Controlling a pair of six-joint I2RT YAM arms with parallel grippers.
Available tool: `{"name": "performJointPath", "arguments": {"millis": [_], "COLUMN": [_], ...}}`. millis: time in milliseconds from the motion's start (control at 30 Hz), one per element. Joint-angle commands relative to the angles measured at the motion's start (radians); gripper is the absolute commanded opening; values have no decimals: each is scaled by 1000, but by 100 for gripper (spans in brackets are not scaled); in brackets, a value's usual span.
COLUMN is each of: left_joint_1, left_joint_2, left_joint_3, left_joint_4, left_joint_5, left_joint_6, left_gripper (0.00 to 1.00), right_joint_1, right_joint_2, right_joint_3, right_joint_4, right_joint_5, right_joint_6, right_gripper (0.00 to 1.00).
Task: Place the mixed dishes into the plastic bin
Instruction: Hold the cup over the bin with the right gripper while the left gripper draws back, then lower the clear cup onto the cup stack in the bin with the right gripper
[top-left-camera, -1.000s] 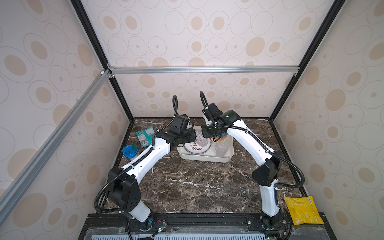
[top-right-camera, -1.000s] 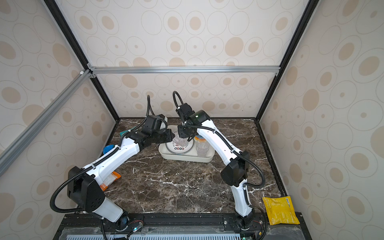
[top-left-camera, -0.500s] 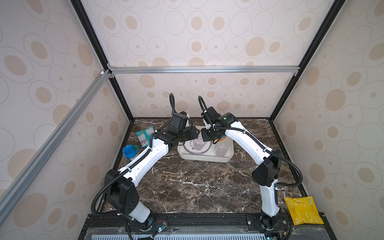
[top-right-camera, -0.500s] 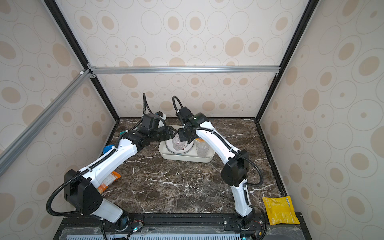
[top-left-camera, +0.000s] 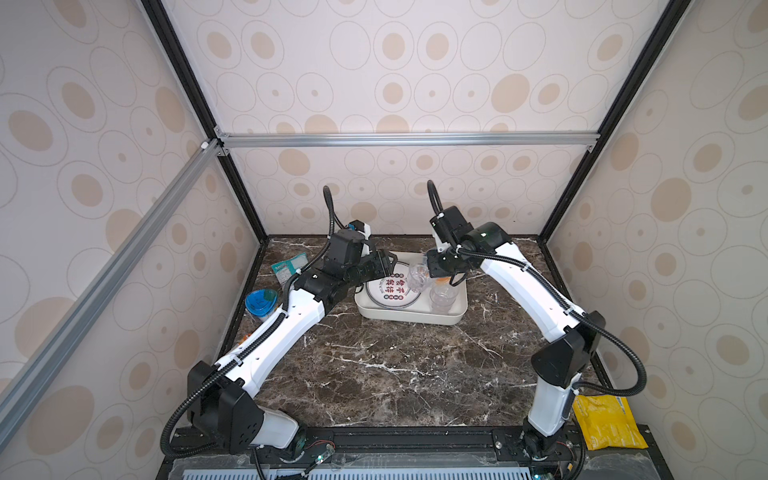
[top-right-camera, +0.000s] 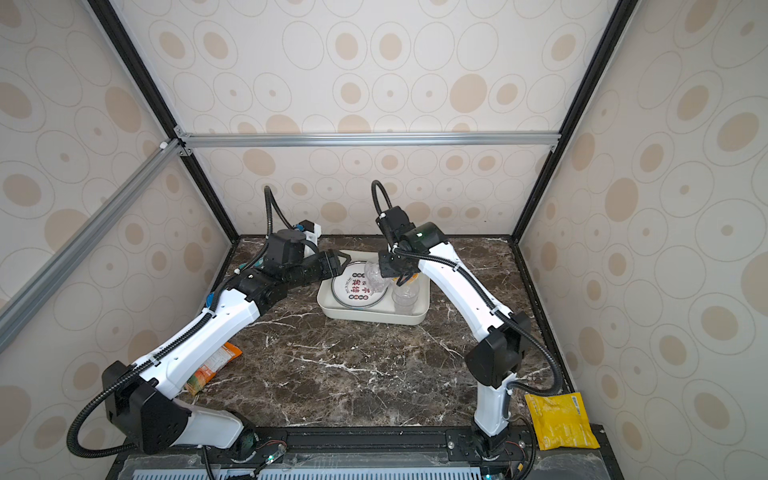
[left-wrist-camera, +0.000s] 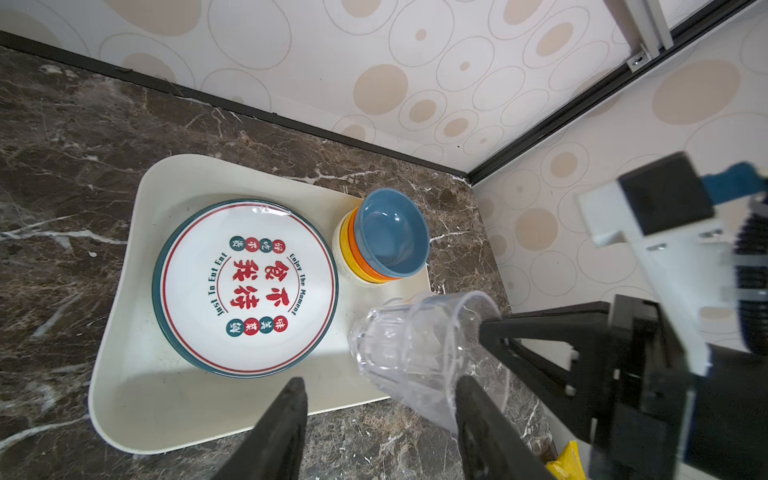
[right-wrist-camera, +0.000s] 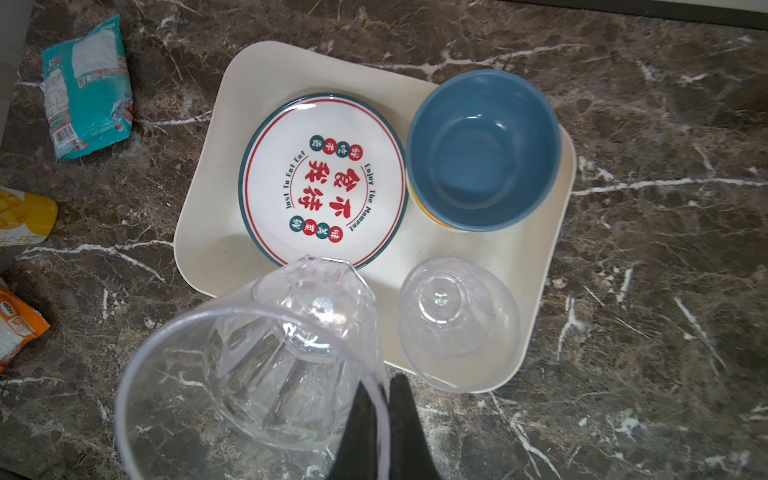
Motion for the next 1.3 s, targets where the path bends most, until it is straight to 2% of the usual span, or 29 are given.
{"name": "performJointPath", "arguments": {"millis": [0,167,367,1267], "left_joint_1": [4,5,4,4], "left_joint_2": [-3,9,28,57], "left_joint_3": [-25,-53,-63,-98], "left_joint_4": [32,67,89,107], "left_joint_5": [19,58,88,115], "left_joint_6": [-18,-31,-38,-48], "left_gripper": [58,60,61,62], "right_joint_1": [-32,-89,-158,-213], "right_joint_2": [-67,-125,-150,-44], "right_joint_3": [-31,-88,-175,-218], "right_joint_4": [-26,-38,14,56], "right_joint_5": [33,25,-66,-99], "right_joint_6": [-19,-27,-12,-7], "right_gripper": [0,0,0,0]}}
